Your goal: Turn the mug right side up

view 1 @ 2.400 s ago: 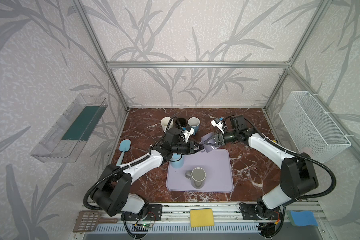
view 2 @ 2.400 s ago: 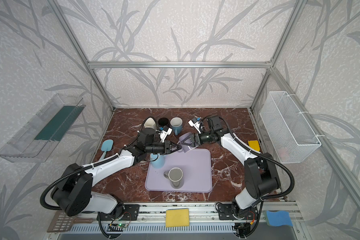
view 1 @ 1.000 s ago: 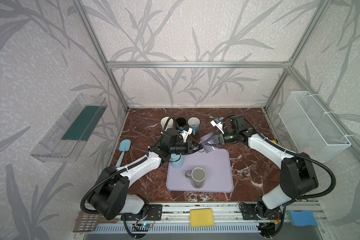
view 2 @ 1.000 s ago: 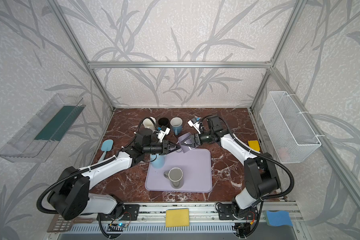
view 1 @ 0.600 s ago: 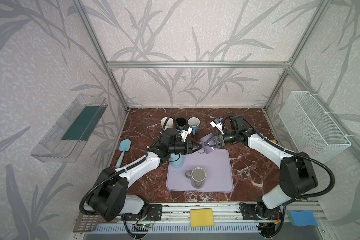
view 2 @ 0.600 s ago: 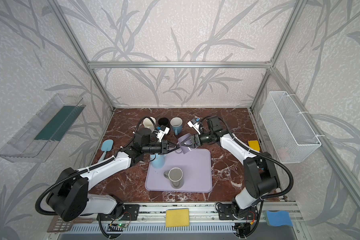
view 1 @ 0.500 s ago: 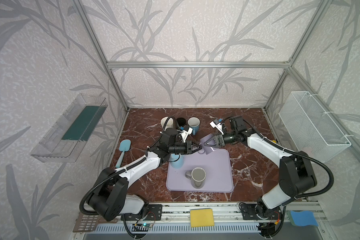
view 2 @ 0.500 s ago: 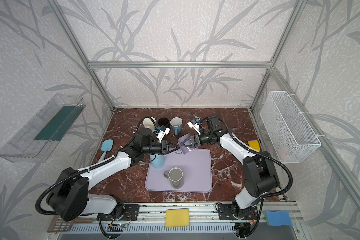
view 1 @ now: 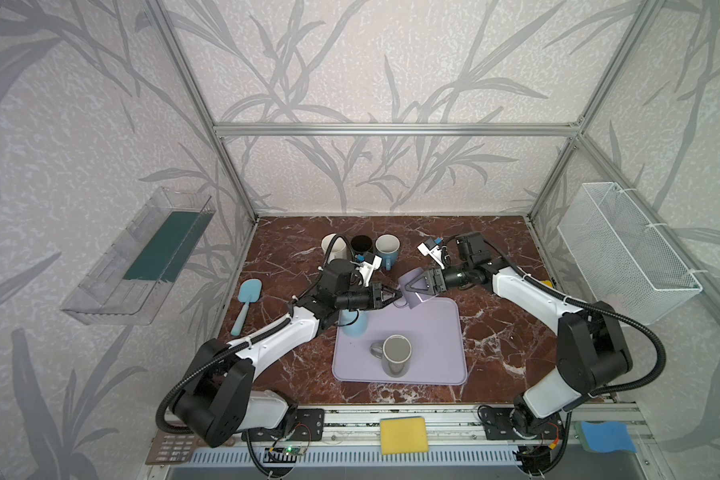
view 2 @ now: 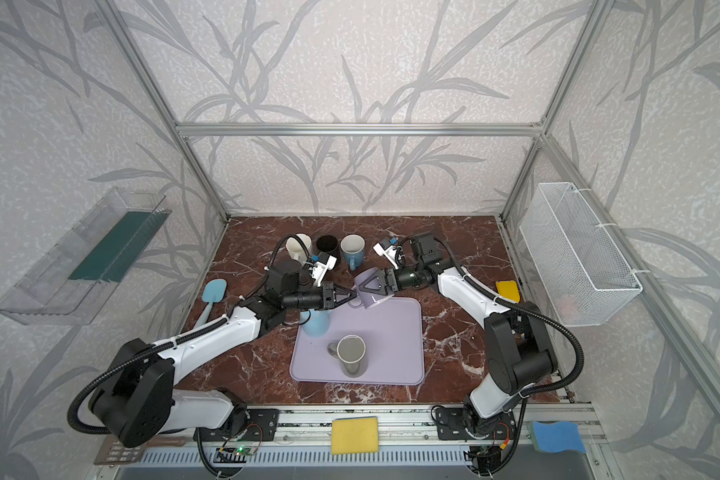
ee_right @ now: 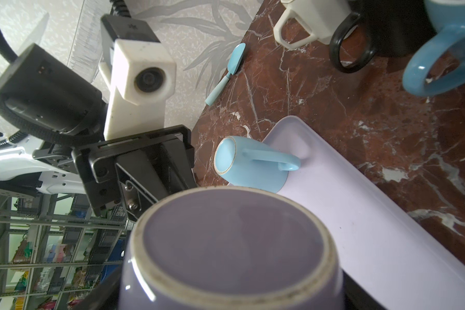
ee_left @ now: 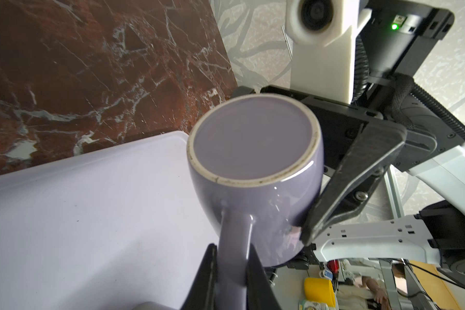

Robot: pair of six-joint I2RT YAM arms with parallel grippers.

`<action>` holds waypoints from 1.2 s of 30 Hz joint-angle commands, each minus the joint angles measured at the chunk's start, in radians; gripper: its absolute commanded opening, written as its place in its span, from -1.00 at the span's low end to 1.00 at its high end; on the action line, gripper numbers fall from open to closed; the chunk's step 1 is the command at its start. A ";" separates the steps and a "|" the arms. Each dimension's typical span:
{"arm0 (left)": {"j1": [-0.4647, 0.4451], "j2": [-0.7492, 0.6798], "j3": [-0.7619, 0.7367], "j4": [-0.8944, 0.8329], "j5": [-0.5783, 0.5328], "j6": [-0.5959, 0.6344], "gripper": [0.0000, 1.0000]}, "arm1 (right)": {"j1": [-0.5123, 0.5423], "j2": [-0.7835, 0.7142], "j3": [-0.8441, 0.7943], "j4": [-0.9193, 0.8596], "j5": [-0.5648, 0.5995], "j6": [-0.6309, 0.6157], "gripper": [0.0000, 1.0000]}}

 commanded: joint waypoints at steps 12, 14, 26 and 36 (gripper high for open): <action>0.009 -0.046 -0.113 0.249 -0.184 -0.186 -1.00 | -0.003 0.003 -0.035 0.172 0.098 0.177 0.47; 0.007 -0.038 -0.114 0.263 -0.181 -0.192 -1.00 | -0.004 0.013 -0.031 0.180 0.088 0.187 0.48; 0.001 -0.020 -0.100 0.288 -0.155 -0.192 -1.00 | -0.003 0.054 -0.032 0.234 0.011 0.214 0.66; -0.001 -0.013 -0.090 0.280 -0.134 -0.177 -1.00 | -0.003 0.063 -0.043 0.309 -0.038 0.266 0.82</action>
